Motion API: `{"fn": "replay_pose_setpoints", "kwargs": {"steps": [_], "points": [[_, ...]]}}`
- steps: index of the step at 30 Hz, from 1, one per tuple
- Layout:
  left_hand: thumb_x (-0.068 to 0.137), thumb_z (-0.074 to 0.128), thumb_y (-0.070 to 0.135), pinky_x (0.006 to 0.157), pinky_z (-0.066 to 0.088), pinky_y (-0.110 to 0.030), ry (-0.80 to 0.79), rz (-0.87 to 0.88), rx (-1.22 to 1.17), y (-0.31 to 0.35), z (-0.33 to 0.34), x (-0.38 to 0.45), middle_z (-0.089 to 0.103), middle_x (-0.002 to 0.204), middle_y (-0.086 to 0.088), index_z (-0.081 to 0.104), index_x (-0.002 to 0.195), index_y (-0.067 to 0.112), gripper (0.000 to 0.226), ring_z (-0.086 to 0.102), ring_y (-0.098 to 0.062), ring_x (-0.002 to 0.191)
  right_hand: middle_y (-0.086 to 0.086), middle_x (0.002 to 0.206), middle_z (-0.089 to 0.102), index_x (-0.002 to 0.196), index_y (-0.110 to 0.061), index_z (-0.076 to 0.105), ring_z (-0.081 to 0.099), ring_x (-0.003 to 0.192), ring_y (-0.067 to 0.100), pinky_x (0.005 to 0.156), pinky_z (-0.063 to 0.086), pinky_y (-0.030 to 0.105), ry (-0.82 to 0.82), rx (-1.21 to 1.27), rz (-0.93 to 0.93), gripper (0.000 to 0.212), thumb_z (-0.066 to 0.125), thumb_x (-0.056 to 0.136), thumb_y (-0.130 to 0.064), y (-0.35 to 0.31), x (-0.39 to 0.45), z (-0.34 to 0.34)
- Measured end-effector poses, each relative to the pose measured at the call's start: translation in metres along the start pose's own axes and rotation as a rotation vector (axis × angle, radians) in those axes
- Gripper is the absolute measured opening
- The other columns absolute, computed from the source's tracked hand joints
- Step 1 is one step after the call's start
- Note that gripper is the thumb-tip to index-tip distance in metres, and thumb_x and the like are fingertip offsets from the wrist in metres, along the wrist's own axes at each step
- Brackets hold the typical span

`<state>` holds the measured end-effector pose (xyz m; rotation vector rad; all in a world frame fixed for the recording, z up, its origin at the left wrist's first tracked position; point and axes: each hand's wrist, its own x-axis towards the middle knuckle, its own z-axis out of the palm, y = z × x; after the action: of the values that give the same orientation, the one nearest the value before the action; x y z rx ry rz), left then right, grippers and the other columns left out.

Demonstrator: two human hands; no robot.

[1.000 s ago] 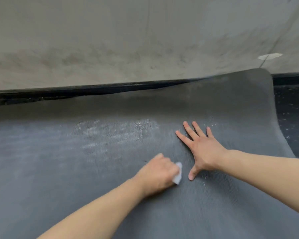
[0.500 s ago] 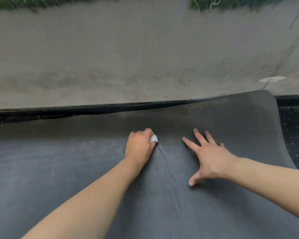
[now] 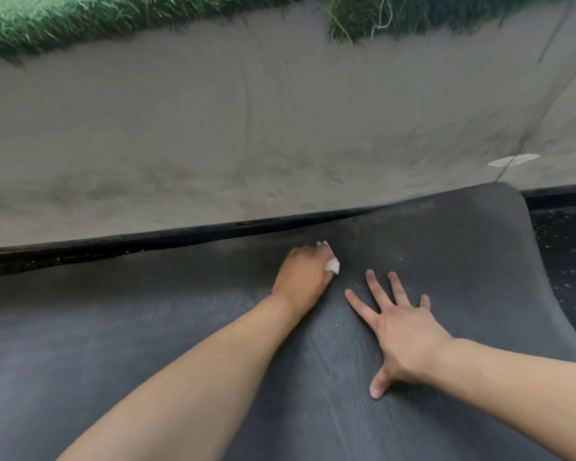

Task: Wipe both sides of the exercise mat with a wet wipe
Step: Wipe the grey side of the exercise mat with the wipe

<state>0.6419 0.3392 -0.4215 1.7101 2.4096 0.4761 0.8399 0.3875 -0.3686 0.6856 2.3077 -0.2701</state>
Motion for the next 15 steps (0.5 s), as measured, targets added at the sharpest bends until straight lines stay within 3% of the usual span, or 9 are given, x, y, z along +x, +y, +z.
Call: {"fn": "replay_pose_setpoints", "kwargs": {"steps": [2, 5, 7, 10, 11, 15], "points": [[0.096, 0.058, 0.028, 0.076, 0.045, -0.039, 0.004, -0.022, 0.101, -0.017, -0.007, 0.014, 0.071, 0.088, -0.013, 0.063, 0.096, 0.013, 0.016, 0.065, -0.035, 0.083, 0.008, 0.163, -0.045, 0.159, -0.038, -0.031, -0.029, 0.155, 0.044, 0.119, 0.016, 0.076, -0.013, 0.001, 0.002, 0.164, 0.087, 0.052, -0.079, 0.0, 0.0, -0.001], [0.097, 0.058, 0.031, 0.068, 0.046, -0.039, 0.216, -0.358, 0.222, -0.033, -0.011, 0.018, 0.068, 0.073, -0.01, 0.06, 0.084, 0.013, 0.022, 0.065, -0.034, 0.069, 0.008, 0.162, -0.047, 0.158, -0.038, -0.032, -0.031, 0.154, 0.044, 0.119, 0.014, 0.077, -0.031, 0.009, -0.004, 0.164, 0.088, 0.054, -0.077, 0.001, 0.001, -0.001], [0.09, 0.061, 0.025, 0.065, 0.049, -0.037, 0.214, -0.29, 0.114, -0.004, 0.004, 0.019, 0.068, 0.072, -0.009, 0.062, 0.083, 0.013, 0.013, 0.065, -0.033, 0.067, 0.009, 0.162, -0.047, 0.158, -0.037, -0.032, -0.031, 0.154, 0.045, 0.119, 0.014, 0.077, -0.03, 0.01, 0.0, 0.164, 0.088, 0.053, -0.076, 0.0, 0.001, -0.001], [0.084, 0.067, 0.022, 0.065, 0.049, -0.038, 0.096, 0.106, 0.136, 0.031, 0.02, 0.023, 0.068, 0.07, -0.01, 0.064, 0.083, 0.011, 0.011, 0.064, -0.034, 0.066, 0.009, 0.162, -0.046, 0.159, -0.037, -0.031, -0.031, 0.154, 0.045, 0.118, 0.015, 0.078, -0.02, 0.011, 0.0, 0.165, 0.089, 0.053, -0.076, 0.001, 0.002, 0.001], [0.085, 0.07, 0.024, 0.062, 0.049, -0.036, 0.112, 0.097, 0.169, 0.024, 0.013, 0.03, 0.066, 0.067, -0.01, 0.064, 0.08, 0.012, 0.014, 0.063, -0.033, 0.063, 0.009, 0.162, -0.046, 0.158, -0.037, -0.032, -0.031, 0.153, 0.045, 0.118, 0.015, 0.078, -0.024, 0.012, -0.002, 0.165, 0.089, 0.053, -0.076, 0.001, 0.003, 0.0], [0.079, 0.075, 0.026, 0.061, 0.047, -0.035, 0.347, -0.232, 0.121, -0.004, 0.004, 0.031, 0.062, 0.068, -0.006, 0.063, 0.077, 0.014, 0.016, 0.06, -0.029, 0.062, 0.009, 0.161, -0.047, 0.158, -0.037, -0.033, -0.032, 0.153, 0.045, 0.118, 0.014, 0.078, -0.032, 0.005, -0.01, 0.164, 0.088, 0.054, -0.077, 0.001, 0.003, -0.001]]}}
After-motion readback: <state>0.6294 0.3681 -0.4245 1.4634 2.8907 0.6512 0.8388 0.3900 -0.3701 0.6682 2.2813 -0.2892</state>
